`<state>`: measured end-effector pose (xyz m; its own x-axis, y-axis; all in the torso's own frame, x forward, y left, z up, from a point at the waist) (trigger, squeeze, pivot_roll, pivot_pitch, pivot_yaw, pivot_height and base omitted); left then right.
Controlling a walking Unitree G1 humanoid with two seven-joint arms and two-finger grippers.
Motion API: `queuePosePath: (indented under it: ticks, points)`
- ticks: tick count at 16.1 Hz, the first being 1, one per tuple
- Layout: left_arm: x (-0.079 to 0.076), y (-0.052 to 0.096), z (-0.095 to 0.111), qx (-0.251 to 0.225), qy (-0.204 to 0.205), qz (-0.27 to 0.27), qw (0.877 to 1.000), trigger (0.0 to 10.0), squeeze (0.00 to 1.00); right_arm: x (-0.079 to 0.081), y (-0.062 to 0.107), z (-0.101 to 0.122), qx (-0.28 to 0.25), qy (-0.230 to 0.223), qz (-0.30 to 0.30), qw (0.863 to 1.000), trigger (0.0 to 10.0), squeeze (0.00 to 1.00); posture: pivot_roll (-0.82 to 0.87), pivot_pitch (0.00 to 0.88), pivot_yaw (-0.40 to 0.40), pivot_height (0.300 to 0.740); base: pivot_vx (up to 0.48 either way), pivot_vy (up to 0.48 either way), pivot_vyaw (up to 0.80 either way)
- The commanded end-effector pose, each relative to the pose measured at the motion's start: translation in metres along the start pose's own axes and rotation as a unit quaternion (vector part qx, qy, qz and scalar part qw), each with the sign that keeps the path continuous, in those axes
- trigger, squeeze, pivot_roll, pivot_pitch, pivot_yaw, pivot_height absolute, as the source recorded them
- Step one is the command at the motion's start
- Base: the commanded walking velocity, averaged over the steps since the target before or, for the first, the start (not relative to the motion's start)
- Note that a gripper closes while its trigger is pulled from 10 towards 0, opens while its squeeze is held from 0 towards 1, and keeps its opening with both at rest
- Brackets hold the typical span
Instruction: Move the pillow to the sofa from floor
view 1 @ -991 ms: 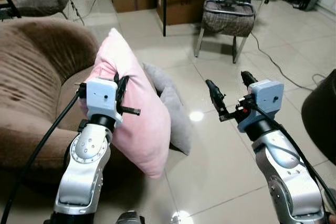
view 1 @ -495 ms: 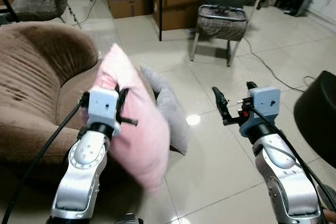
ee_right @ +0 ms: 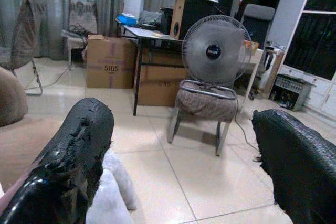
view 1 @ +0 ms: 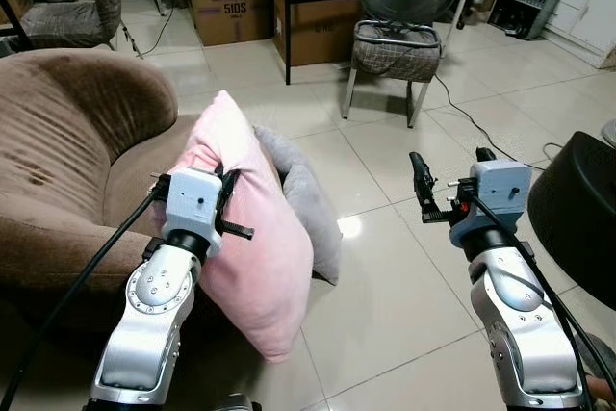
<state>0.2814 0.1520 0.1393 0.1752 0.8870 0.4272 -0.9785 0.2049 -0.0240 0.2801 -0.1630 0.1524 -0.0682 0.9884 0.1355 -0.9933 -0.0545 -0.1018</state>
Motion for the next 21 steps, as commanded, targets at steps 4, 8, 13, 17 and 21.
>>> queuePosePath:
  ticks: [4,8,13,17,21]
  points:
    - [0.0022,-0.0013,0.0124,-0.032,-0.006,0.005,0.999,10.0,0.0,0.0063,0.0002,-0.0025,0.009,-0.007,0.03,1.0,10.0,0.0,0.03,0.0,-0.009,0.74,0.264,0.0,0.0]
    - [0.0015,-0.0015,0.0128,-0.034,-0.005,0.002,0.999,10.0,0.0,0.0051,0.0003,-0.0029,0.01,-0.013,0.026,1.0,10.0,0.0,0.03,0.0,-0.006,0.74,0.282,0.0,0.0]
    - [0.0004,-0.0016,0.013,-0.035,-0.003,0.001,0.999,10.0,0.0,0.007,0.0011,-0.0032,0.013,-0.027,0.039,0.999,10.0,0.0,0.03,0.0,-0.009,0.74,0.295,0.0,0.0]
    - [0.0002,-0.0012,0.013,-0.035,-0.001,-0.001,0.999,10.0,0.0,0.0074,0.0013,-0.0048,0.02,-0.039,0.042,0.998,10.0,0.0,0.03,0.0,-0.009,0.74,0.3,0.0,-0.4]
    - [0.0003,-0.001,0.0129,-0.036,0.001,-0.003,0.999,10.0,0.0,0.0065,0.0016,-0.0049,0.02,-0.036,0.04,0.998,10.0,0.0,0.03,0.0,-0.008,0.74,0.341,0.0,-0.3]
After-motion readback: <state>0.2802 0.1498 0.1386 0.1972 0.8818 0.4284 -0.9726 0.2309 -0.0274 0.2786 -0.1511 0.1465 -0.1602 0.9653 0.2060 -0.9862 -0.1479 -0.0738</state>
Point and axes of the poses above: a point about 5 cm out from each wrist's last joint towards the gripper, its own y axis pointing back from the gripper into the wrist, its own z axis along the axis of the wrist's last joint, x = y × z, the point moved 2 cm from there along -y, pointing out of the wrist towards the gripper, and after that the axes turned 14 degrees about -y, right-handed, at the moved point
